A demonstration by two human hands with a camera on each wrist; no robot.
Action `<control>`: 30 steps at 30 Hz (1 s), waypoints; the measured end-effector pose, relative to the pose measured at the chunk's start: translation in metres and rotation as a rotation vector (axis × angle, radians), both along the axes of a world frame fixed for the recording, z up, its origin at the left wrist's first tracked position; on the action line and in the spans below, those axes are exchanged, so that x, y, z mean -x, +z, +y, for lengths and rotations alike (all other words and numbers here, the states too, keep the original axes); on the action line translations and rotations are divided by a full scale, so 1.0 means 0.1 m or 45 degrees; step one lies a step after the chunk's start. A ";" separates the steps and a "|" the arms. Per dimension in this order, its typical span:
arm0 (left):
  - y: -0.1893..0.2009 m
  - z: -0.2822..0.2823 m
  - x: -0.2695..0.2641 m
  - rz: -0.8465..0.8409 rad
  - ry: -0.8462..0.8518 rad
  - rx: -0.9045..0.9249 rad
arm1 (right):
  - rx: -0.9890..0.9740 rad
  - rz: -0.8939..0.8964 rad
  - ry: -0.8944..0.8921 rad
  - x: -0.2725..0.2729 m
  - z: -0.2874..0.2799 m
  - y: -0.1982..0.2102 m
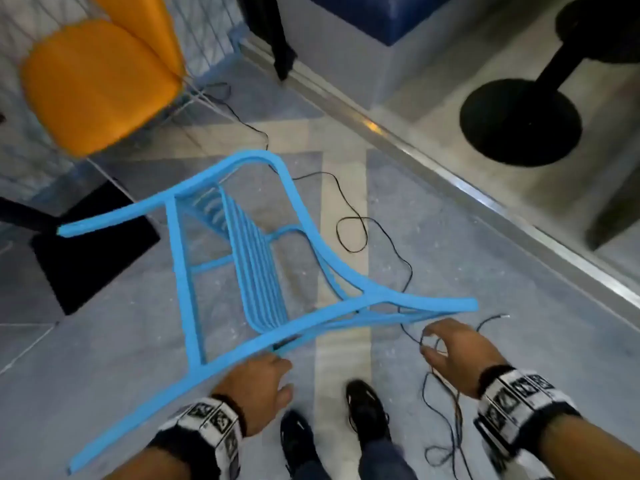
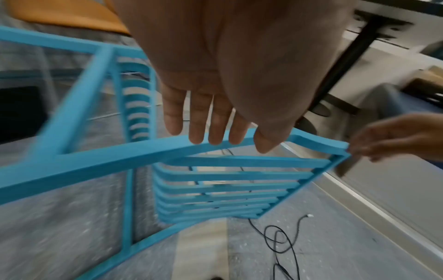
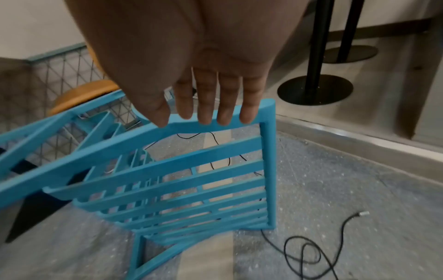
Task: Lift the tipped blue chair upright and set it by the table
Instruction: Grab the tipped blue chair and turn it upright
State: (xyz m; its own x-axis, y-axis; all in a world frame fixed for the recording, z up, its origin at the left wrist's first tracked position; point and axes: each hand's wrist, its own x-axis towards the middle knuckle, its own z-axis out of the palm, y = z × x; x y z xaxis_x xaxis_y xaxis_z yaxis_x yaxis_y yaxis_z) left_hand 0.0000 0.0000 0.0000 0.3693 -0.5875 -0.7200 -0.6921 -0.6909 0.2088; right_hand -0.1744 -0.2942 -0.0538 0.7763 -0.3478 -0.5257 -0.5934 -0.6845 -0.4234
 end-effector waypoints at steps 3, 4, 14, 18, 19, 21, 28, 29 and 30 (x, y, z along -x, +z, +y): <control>-0.35 -0.57 -0.06 -0.127 -0.210 0.251 | 0.204 -0.156 0.088 -0.17 -0.12 -0.22; -0.47 -0.78 -0.09 -0.193 -0.270 0.296 | 0.266 -0.203 0.088 -0.26 -0.19 -0.29; -1.07 -2.16 -0.27 -0.337 -0.643 0.200 | 0.429 0.384 0.369 -0.65 -0.57 -0.48; -1.05 -2.28 -0.27 -0.316 -0.624 0.101 | 0.430 0.472 0.420 -0.71 -0.53 -0.42; -1.04 -2.26 -0.28 -0.314 -0.633 0.102 | 0.436 0.480 0.444 -0.72 -0.51 -0.38; -0.96 -2.18 -0.32 -0.312 -0.655 0.124 | 0.439 0.483 0.502 -0.75 -0.44 -0.25; -0.12 -1.58 -0.61 -0.328 -0.521 0.149 | 0.367 0.318 0.736 -1.01 -0.01 0.78; 0.05 -1.46 -0.65 -0.344 -0.494 0.153 | 0.346 0.284 0.774 -1.05 0.08 0.97; 0.23 -1.32 -0.67 -0.362 -0.457 0.158 | 0.323 0.245 0.809 -1.10 0.18 1.18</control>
